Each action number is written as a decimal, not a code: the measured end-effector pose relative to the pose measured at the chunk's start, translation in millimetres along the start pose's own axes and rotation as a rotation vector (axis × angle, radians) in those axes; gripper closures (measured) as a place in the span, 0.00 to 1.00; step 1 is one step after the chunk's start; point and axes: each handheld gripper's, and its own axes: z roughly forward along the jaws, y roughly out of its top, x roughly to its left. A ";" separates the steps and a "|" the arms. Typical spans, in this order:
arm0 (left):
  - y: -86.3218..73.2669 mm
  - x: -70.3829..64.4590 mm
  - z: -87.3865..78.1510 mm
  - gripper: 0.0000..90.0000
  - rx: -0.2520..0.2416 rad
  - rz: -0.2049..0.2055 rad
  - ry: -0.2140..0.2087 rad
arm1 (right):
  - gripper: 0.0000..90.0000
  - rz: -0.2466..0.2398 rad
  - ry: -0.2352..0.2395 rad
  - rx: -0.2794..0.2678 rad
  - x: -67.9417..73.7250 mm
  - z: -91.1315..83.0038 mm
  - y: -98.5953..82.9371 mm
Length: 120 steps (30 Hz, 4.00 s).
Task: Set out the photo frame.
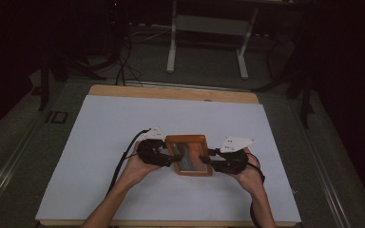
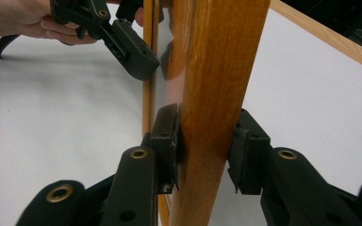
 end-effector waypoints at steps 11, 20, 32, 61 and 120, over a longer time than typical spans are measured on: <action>-1.7 -14.4 8.3 0.55 0.050 0.087 0.037 | 0.74 0.005 0.012 0.019 -4.7 -4.0 -7.1; -3.3 -19.8 7.0 0.64 0.023 0.111 0.024 | 0.71 0.030 0.022 0.030 -10.5 -5.9 -14.3; -3.7 -20.6 2.7 0.67 0.014 0.120 0.018 | 0.70 0.043 0.030 0.029 -11.8 -4.7 -17.3; -3.9 -12.9 -18.7 0.66 -0.006 0.050 0.060 | 0.68 0.103 0.030 -0.008 -6.8 14.1 -6.3; -8.1 18.7 -48.5 0.65 -0.023 -0.079 0.104 | 0.62 0.258 0.020 -0.067 -5.0 59.9 14.1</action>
